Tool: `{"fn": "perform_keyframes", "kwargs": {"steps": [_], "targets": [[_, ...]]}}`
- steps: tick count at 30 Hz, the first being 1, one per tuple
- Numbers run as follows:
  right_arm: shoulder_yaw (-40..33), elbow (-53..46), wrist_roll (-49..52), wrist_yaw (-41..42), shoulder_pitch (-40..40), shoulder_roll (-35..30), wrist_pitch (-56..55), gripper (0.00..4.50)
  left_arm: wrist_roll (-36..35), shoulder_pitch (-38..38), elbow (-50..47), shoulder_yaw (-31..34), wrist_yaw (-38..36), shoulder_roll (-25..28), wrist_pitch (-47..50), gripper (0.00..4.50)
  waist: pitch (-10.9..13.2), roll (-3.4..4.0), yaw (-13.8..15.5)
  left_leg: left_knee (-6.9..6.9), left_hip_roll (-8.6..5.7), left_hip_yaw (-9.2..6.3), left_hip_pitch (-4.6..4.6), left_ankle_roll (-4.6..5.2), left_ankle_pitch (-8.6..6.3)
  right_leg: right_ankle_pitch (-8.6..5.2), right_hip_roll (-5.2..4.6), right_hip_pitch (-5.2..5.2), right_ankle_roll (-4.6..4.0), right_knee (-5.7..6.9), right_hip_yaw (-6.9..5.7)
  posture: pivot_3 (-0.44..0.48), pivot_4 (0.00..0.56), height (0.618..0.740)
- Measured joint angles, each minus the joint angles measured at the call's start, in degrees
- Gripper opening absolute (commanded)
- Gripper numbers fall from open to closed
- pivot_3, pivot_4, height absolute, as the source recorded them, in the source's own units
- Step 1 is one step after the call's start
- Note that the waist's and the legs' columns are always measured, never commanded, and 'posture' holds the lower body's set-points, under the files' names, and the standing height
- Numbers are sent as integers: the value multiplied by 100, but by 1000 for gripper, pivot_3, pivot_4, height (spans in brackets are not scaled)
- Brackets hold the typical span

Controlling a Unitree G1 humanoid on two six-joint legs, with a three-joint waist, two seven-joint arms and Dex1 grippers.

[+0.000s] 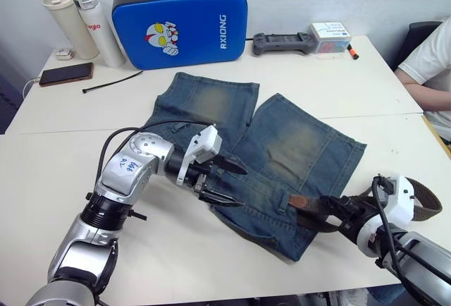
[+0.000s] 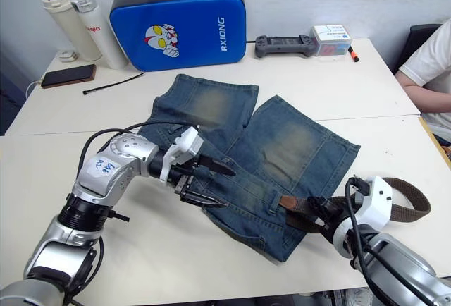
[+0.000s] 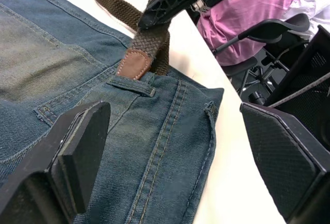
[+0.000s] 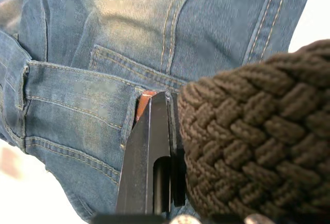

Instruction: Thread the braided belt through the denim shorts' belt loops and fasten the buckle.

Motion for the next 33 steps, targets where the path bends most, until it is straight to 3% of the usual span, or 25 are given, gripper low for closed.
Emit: {"fn": "perform_keyframes", "kwargs": {"steps": [14,21,30,33], "targets": [[355,16,-160,175,-191,-2,120,0,-35,156,-217,-44,304,-41,69,4413,0,0,-5,0,0,0,1,0,0,0,1,0,0,-1,1,0,150,740],[1374,371,-1002,178,-1263,787,266,0,-38,155,-251,-122,406,-43,125,4413,0,3,-9,-2,-1,2,2,-2,0,0,1,-3,0,1,2,0,150,740],[1754,794,-1404,230,-1833,1337,532,0,-38,151,-254,-221,468,-58,119,4413,0,4,-13,-3,-1,1,1,-3,-1,0,2,-7,-1,4,3,0,150,740],[1740,845,-1437,286,-1811,1476,560,1190,-24,150,-252,-311,479,-97,55,4500,0,4,-16,-3,-1,1,1,-3,0,0,2,-7,-1,5,3,0,150,740]]}}
